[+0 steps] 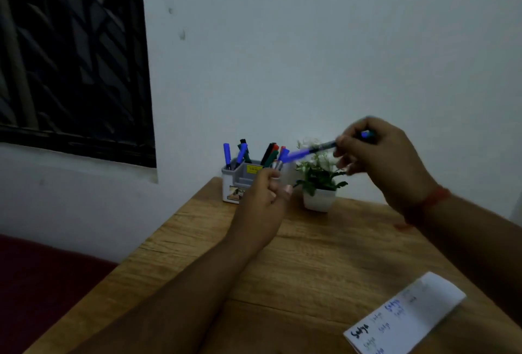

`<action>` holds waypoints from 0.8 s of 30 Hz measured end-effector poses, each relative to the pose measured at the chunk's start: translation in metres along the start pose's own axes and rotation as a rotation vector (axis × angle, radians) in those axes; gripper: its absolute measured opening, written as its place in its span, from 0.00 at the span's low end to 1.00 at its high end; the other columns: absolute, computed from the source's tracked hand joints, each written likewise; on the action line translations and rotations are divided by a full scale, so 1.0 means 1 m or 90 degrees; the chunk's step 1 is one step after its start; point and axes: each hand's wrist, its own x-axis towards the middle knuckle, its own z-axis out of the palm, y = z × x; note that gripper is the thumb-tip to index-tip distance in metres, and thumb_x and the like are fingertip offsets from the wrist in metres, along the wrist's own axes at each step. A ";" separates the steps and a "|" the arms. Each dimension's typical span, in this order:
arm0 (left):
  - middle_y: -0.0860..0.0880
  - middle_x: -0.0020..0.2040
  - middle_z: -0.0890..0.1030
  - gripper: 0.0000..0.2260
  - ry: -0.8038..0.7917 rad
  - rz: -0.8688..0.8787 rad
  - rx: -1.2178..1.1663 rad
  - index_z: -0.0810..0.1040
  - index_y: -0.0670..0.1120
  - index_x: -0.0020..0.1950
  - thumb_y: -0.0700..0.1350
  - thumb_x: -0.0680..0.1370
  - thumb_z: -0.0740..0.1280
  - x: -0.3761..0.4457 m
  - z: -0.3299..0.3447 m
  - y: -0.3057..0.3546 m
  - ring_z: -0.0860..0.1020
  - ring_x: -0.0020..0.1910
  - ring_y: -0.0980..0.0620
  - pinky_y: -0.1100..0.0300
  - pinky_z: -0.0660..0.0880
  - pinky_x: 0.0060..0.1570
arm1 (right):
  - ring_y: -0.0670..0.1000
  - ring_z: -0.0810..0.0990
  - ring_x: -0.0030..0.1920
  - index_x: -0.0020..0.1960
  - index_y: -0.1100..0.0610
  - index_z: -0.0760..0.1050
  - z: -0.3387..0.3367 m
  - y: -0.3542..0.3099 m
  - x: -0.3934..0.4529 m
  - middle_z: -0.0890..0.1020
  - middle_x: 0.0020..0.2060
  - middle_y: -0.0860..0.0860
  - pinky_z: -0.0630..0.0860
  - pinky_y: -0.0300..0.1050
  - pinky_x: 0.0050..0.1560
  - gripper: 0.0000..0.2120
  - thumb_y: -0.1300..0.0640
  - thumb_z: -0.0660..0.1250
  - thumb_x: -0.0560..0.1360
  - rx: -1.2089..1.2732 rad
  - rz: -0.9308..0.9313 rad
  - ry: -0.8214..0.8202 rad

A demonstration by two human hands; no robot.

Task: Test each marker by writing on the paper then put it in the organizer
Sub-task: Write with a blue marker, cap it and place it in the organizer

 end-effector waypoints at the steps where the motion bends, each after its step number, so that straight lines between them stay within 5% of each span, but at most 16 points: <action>1: 0.54 0.43 0.77 0.11 0.011 -0.039 0.014 0.71 0.52 0.62 0.52 0.81 0.63 0.003 -0.003 -0.005 0.77 0.40 0.58 0.58 0.75 0.38 | 0.55 0.84 0.35 0.47 0.62 0.77 0.011 -0.005 0.015 0.85 0.37 0.57 0.80 0.46 0.34 0.03 0.62 0.69 0.78 -0.009 -0.017 0.012; 8: 0.56 0.48 0.79 0.07 -0.224 -0.009 0.284 0.77 0.54 0.54 0.54 0.80 0.64 -0.001 0.005 -0.018 0.76 0.47 0.58 0.52 0.78 0.50 | 0.51 0.85 0.34 0.46 0.61 0.76 0.086 -0.017 0.094 0.84 0.37 0.55 0.83 0.46 0.35 0.04 0.60 0.69 0.75 -0.168 -0.057 -0.017; 12: 0.55 0.48 0.79 0.08 -0.220 0.039 0.285 0.77 0.53 0.54 0.54 0.80 0.63 0.001 0.005 -0.020 0.76 0.47 0.57 0.54 0.77 0.49 | 0.54 0.85 0.37 0.43 0.60 0.71 0.111 -0.009 0.126 0.85 0.39 0.58 0.83 0.48 0.40 0.04 0.64 0.67 0.75 -0.047 0.065 0.007; 16: 0.52 0.49 0.79 0.09 -0.193 0.103 0.317 0.77 0.50 0.55 0.53 0.80 0.62 0.001 0.006 -0.020 0.76 0.47 0.54 0.55 0.75 0.47 | 0.53 0.80 0.40 0.48 0.60 0.79 0.132 0.013 0.146 0.82 0.45 0.57 0.78 0.47 0.38 0.09 0.60 0.73 0.70 0.029 0.210 -0.060; 21: 0.50 0.49 0.80 0.09 -0.156 0.152 0.341 0.78 0.49 0.54 0.52 0.80 0.62 0.002 0.006 -0.021 0.77 0.47 0.52 0.54 0.73 0.49 | 0.57 0.83 0.45 0.57 0.62 0.75 0.158 0.028 0.151 0.82 0.49 0.62 0.80 0.46 0.40 0.12 0.68 0.70 0.75 0.064 0.160 -0.064; 24: 0.50 0.50 0.80 0.09 -0.161 0.153 0.356 0.77 0.49 0.54 0.52 0.80 0.62 0.003 0.006 -0.022 0.77 0.48 0.51 0.53 0.73 0.50 | 0.59 0.85 0.47 0.50 0.60 0.77 0.165 0.029 0.160 0.83 0.48 0.61 0.84 0.53 0.50 0.08 0.68 0.70 0.73 -0.109 0.102 -0.071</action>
